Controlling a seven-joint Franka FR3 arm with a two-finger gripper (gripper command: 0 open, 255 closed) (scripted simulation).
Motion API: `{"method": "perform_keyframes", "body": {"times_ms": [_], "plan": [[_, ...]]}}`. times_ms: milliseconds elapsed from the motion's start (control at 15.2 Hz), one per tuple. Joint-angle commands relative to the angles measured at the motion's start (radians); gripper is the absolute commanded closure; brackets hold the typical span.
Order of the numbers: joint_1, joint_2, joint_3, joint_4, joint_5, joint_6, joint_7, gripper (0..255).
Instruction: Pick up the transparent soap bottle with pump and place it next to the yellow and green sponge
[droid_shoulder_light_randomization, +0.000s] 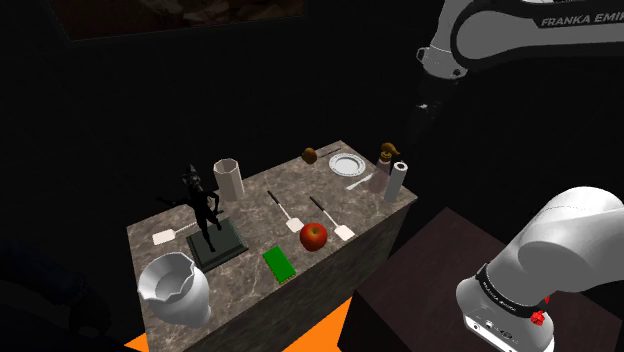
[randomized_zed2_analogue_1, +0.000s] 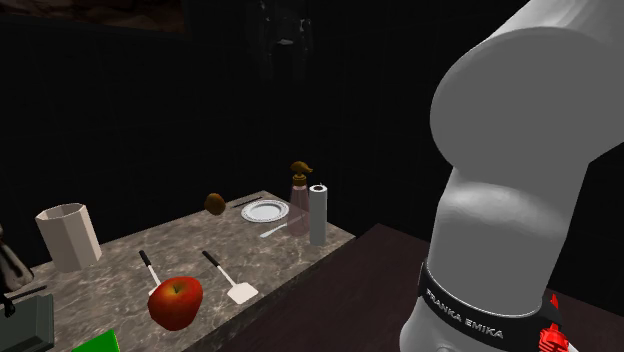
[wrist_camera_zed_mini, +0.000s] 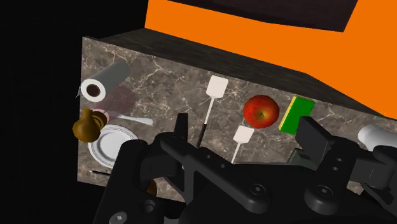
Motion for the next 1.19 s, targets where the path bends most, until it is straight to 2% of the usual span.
{"method": "perform_keyframes", "body": {"times_ms": [0, 594, 858, 1122], "plan": [[-0.013, 0.048, -0.028, -0.009, -0.016, 0.061, -0.031, 0], [-0.060, 0.306, -0.155, 0.003, -0.052, 0.314, -0.176, 0], [-0.071, 0.445, -0.209, 0.045, -0.038, 0.413, -0.250, 0], [-0.082, 0.594, -0.254, 0.108, 0.006, 0.497, -0.335, 0]]}}
